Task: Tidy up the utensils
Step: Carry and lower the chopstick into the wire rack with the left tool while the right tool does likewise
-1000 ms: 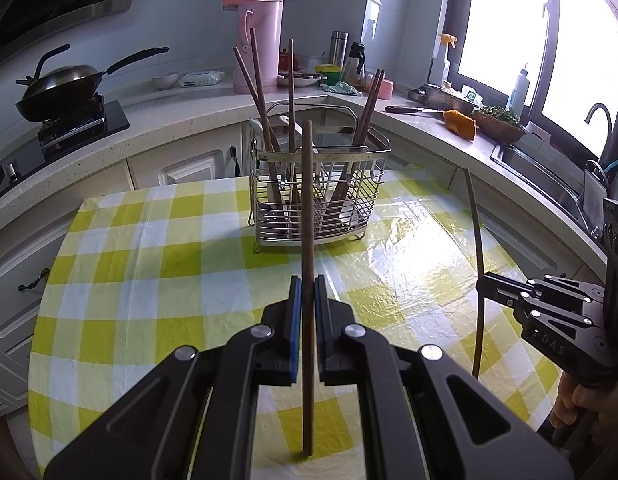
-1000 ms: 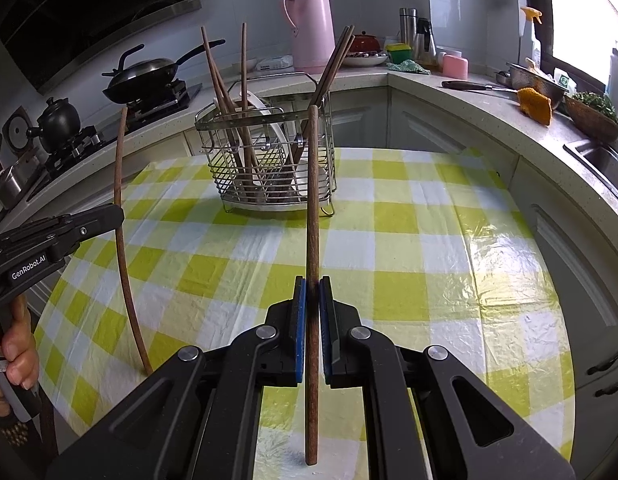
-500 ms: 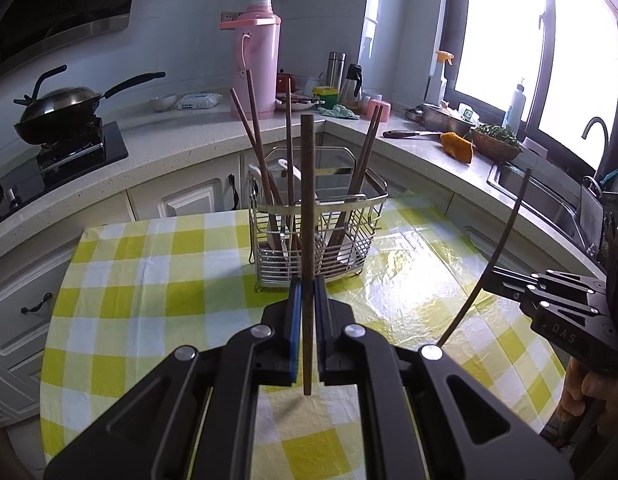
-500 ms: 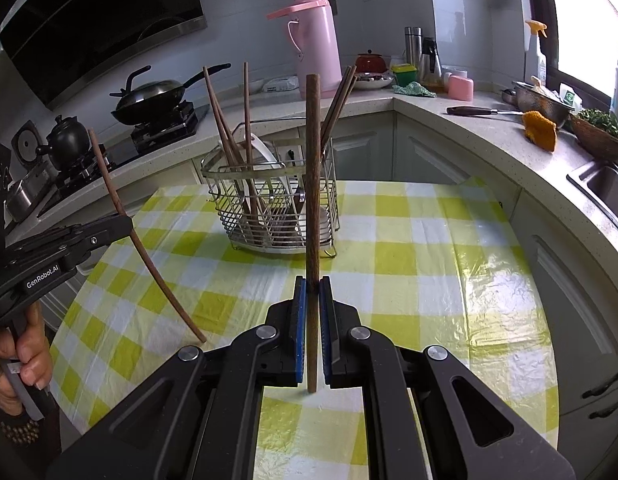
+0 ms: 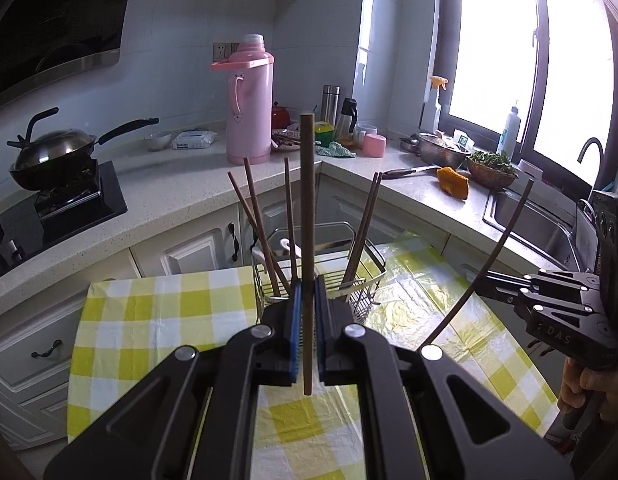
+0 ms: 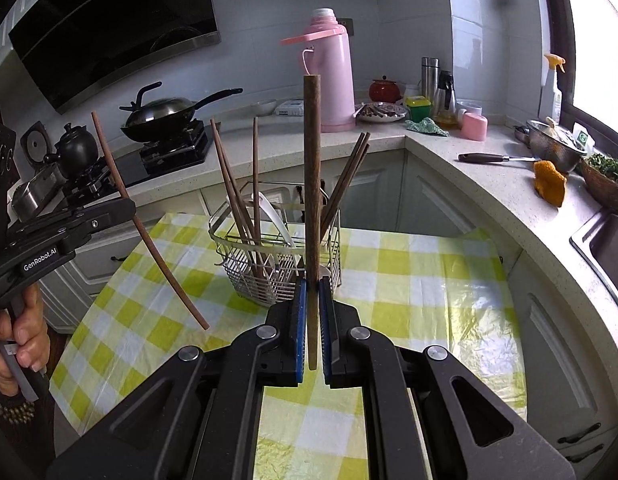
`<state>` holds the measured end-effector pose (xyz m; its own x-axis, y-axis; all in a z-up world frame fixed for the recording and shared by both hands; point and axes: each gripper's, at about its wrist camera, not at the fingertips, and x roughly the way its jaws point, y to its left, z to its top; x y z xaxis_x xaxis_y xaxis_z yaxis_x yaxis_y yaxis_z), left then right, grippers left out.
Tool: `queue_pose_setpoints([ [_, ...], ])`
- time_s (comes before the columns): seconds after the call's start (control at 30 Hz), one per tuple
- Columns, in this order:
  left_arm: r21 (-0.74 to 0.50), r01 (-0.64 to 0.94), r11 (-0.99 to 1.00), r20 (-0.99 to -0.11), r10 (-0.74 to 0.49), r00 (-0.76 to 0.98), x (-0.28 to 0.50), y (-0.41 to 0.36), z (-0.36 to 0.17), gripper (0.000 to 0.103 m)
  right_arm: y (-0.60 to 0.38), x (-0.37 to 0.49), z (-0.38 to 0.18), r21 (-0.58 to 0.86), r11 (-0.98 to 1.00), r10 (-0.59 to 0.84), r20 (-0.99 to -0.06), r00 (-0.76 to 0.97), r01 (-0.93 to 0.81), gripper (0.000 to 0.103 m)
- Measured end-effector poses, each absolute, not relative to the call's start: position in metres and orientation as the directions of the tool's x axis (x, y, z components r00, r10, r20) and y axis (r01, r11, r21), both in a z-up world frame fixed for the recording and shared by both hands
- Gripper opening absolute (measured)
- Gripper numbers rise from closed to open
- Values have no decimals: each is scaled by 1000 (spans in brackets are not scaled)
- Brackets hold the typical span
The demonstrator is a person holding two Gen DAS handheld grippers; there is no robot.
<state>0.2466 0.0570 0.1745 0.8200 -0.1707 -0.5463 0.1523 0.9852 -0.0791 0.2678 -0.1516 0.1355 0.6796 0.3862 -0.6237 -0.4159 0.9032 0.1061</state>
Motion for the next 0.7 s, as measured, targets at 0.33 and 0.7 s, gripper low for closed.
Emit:
queue_pose_setpoints([
  [0.33, -49, 173, 984, -490, -175, 854, 263, 56, 234, 6, -144, 295, 203, 82, 887, 411, -588, 697, -453, 8],
  [0.7, -34, 152, 988, -482, -150, 863, 306, 57, 260, 6, -115, 338, 237, 71, 878, 423, -578, 698, -473, 8],
])
